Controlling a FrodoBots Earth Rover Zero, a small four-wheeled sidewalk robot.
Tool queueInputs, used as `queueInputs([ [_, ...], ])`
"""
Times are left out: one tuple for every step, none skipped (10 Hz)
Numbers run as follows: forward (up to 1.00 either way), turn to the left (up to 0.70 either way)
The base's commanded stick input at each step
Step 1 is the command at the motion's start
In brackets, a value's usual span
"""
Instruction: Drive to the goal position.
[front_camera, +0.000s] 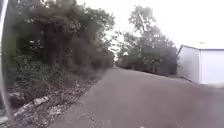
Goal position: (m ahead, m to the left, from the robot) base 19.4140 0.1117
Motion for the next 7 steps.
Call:
queueInputs([
  [0.7, 0.01],
  [0.7, 0.01],
  [0.7, 0.01],
  [0.7, 0.01],
  [0.7, 0.01],
  [0.7, 0.01],
  [0.7, 0.01],
])
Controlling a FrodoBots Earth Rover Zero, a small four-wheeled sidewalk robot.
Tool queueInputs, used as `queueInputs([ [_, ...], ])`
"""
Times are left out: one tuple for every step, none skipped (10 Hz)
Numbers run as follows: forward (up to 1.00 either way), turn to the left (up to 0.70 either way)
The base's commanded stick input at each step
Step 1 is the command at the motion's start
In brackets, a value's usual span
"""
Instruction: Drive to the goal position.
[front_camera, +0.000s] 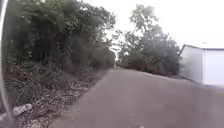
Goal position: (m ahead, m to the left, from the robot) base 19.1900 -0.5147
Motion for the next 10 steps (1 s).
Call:
queueInputs([
  [0.7, 0.01],
  [0.7, 0.01],
  [0.7, 0.01],
  [0.7, 0.01],
  [0.7, 0.01],
  [0.7, 0.01],
  [0.7, 0.01],
  [0.7, 0.01],
  [0.7, 0.01],
  [0.7, -0.02],
])
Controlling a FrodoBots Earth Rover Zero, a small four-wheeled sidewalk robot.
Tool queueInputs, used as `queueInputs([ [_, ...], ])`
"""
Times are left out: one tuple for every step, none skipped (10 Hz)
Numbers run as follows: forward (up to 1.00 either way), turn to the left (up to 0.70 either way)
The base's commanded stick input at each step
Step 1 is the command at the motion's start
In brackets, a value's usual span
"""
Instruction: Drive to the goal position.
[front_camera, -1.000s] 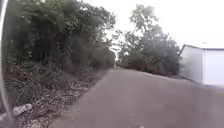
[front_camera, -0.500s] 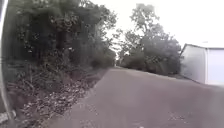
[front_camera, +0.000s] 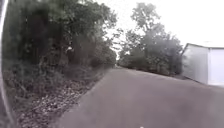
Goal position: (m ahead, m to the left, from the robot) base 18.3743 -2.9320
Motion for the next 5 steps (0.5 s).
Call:
queueInputs([
  [0.7, -0.23],
  [0.7, -0.31],
  [0.7, -0.25],
  [0.7, 0.01],
  [0.7, 0.01],
])
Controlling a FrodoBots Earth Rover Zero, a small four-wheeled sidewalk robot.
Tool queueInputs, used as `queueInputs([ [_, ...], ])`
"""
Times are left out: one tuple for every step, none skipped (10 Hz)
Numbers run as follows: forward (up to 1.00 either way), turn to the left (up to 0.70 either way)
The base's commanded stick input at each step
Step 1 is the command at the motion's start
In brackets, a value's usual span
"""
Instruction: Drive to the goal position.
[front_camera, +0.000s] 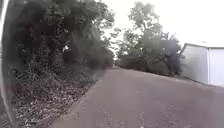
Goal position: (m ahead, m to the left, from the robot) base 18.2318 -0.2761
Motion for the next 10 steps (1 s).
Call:
queueInputs([
  [0.7, 0.01],
  [0.7, 0.01],
  [0.7, 0.01],
  [0.7, 0.01],
  [0.7, 0.01],
  [0.7, 0.01],
  [0.7, 0.01],
  [0.7, 0.01],
  [0.7, 0.01],
  [0.7, 0.01],
])
